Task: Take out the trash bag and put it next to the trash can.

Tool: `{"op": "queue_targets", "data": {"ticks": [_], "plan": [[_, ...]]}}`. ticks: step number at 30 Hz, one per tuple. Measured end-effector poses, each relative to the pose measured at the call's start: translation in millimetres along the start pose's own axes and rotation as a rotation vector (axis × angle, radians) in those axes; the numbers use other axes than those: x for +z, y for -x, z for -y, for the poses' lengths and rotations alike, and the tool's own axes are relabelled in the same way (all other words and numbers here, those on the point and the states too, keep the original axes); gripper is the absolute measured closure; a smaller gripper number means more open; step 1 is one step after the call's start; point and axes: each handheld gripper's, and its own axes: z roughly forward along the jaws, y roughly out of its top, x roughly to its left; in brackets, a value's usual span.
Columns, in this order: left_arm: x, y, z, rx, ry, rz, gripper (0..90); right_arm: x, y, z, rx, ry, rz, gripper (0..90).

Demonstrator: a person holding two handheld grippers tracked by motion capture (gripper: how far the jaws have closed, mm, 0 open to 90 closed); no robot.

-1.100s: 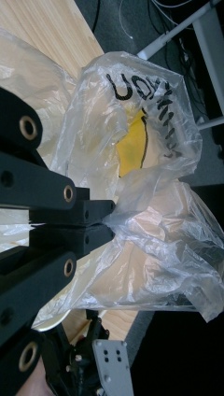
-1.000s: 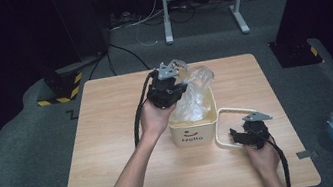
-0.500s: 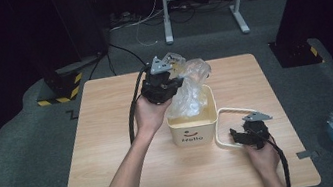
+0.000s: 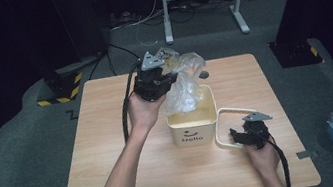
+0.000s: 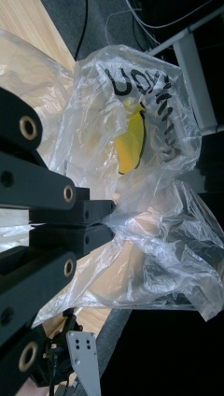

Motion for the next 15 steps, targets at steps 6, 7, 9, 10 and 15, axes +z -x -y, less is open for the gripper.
{"op": "queue_targets", "data": {"ticks": [6,7,9,10,15], "plan": [[-8.8,-3.2,0.4,-0.003,0.014,-0.014,88.1,0.1,0.0,0.0,0.0,0.001,0.0,26.9],[-10.1,-3.8,0.4,-0.008,0.018,-0.014,88.1,0.0,0.0,0.0,0.0,0.001,0.0,26.9],[-13.4,-5.0,0.3,-0.005,0.018,-0.023,88.1,0.0,0.0,0.0,0.0,0.001,0.0,26.9],[-14.5,-5.4,0.3,-0.001,0.018,-0.028,88.1,0.0,0.0,0.0,0.001,0.001,0.0,26.9],[-21.2,-8.7,1.6,-0.01,0.026,-0.047,88.1,0.0,-0.1,0.0,0.001,0.0,-0.001,26.9]]}}
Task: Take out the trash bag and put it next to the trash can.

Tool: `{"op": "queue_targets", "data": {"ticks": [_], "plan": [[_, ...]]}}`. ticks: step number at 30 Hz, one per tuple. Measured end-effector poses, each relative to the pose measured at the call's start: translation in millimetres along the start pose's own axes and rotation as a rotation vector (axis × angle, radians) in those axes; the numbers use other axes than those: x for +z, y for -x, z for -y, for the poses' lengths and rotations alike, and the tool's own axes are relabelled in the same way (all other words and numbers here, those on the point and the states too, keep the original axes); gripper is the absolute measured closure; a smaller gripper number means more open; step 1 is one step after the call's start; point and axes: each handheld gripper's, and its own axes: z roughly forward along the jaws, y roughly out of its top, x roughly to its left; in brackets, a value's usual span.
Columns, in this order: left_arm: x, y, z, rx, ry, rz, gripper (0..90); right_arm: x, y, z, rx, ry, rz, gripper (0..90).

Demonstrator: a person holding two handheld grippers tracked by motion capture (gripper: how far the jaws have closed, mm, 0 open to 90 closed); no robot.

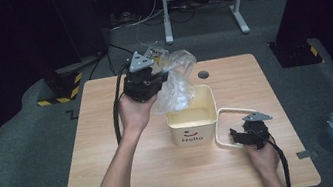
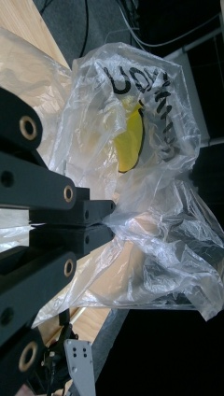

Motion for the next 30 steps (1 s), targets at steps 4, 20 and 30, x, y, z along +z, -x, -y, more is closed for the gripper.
{"op": "queue_targets", "data": {"ticks": [4,20,30], "plan": [[-5.6,-3.6,0.8,-0.002,0.0,-0.015,88.1,0.0,0.0,0.0,0.0,0.0,0.0,27.0],[-21.9,-20.9,13.4,-0.031,-0.001,-0.065,88.1,0.0,0.0,0.0,0.0,0.0,0.0,26.9],[-28.9,-31.7,21.6,-0.051,-0.002,-0.089,88.1,0.0,0.0,0.0,0.0,0.0,0.0,26.9]]}}
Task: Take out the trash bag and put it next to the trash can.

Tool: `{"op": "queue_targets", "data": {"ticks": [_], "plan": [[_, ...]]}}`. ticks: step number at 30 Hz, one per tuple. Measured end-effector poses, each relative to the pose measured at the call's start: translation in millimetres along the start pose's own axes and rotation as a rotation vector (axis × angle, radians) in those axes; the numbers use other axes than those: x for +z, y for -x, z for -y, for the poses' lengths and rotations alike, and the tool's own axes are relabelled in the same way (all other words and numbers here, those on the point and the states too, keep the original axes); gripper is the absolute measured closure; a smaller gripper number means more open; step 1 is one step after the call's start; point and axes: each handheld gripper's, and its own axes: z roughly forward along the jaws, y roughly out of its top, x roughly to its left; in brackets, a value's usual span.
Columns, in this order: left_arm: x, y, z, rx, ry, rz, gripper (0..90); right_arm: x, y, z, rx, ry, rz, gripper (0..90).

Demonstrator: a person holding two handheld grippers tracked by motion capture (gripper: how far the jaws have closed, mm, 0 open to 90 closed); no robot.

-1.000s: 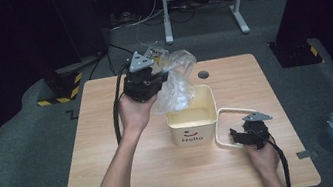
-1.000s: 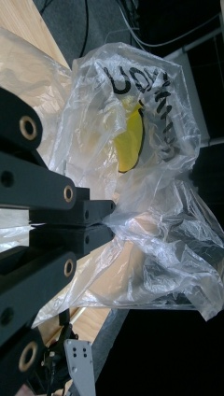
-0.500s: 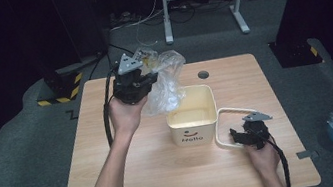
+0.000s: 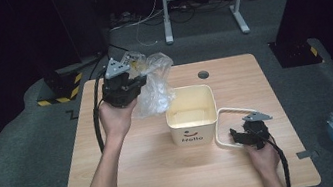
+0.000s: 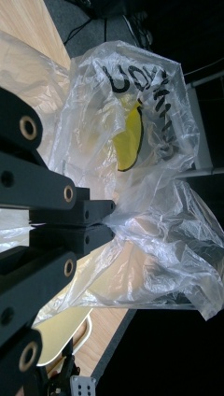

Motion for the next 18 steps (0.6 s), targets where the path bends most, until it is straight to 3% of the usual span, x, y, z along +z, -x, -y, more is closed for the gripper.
{"op": "queue_targets", "data": {"ticks": [18], "plan": [[-2.2,-17.7,19.4,-0.034,-0.025,-0.051,88.0,0.7,-0.2,-0.2,0.016,-0.004,0.021,22.6]]}}
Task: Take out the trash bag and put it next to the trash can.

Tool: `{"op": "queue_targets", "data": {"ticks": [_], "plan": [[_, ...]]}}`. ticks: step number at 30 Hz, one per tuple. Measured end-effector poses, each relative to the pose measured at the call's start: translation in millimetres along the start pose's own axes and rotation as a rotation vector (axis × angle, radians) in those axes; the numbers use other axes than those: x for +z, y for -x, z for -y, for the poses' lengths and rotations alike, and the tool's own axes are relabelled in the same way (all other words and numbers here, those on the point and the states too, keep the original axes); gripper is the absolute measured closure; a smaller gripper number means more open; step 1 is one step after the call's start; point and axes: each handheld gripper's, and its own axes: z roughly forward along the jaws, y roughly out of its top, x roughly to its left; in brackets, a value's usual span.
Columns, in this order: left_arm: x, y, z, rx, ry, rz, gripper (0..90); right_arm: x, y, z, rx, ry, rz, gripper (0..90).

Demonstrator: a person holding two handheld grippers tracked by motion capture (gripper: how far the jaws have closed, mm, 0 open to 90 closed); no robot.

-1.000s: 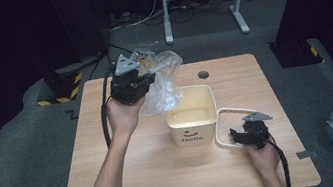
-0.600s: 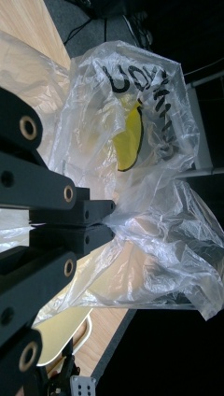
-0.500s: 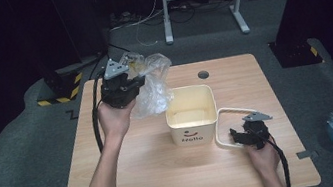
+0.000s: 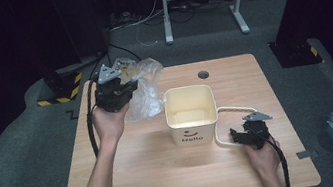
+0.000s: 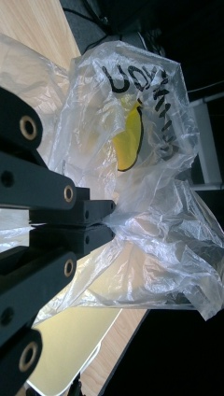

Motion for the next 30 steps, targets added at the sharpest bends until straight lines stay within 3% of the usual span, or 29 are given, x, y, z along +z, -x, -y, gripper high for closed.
{"op": "queue_targets", "data": {"ticks": [14,30], "plan": [[4.6,-6.4,8.5,0.011,-0.03,-0.04,88.1,1.4,1.7,-0.6,0.009,-0.012,0.012,15.4],[31.5,-11.3,29.3,-0.002,-0.099,-0.069,87.9,1.6,1.9,-0.7,0.011,-0.013,0.013,15.0]]}}
